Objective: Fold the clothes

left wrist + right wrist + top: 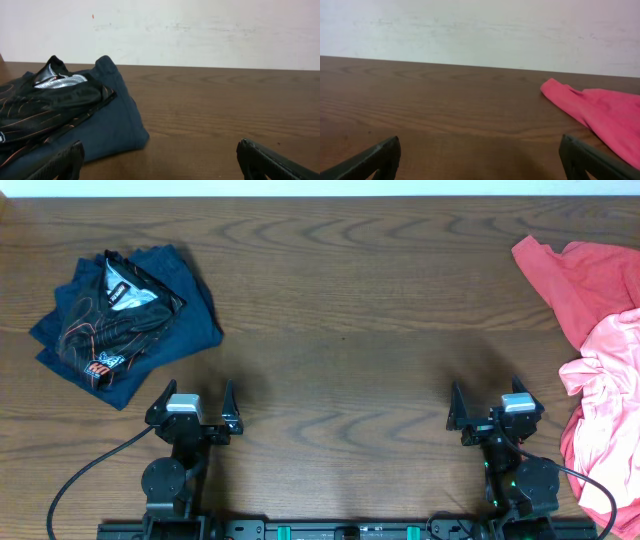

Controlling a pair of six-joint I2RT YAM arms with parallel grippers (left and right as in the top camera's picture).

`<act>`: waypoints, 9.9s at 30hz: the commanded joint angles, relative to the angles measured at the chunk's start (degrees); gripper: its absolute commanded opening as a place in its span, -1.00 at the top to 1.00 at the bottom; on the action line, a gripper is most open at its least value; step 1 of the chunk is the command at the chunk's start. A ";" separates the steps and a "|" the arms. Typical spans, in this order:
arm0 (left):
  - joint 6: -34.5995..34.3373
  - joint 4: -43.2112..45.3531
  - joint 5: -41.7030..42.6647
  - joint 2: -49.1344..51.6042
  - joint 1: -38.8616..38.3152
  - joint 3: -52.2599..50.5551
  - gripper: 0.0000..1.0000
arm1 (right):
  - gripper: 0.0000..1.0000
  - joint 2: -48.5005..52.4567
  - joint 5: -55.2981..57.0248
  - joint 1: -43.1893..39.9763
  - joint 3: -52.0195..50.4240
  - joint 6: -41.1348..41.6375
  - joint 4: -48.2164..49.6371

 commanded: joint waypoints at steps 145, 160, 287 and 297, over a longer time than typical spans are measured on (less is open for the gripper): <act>-20.13 -21.97 19.54 81.13 -12.76 45.48 -0.96 | -0.99 76.94 -0.66 -7.04 63.36 12.52 -46.12; -20.13 5.57 19.30 102.64 -20.39 45.48 0.27 | -0.98 76.87 -1.75 -12.11 63.36 12.94 -53.27; -25.18 -42.01 6.36 68.76 4.48 50.34 0.88 | 0.17 107.10 -23.10 -47.30 76.56 1.20 -50.49; -25.20 -41.77 6.38 68.76 4.48 50.34 0.88 | -0.02 107.10 -19.43 -30.84 66.45 -1.90 -55.84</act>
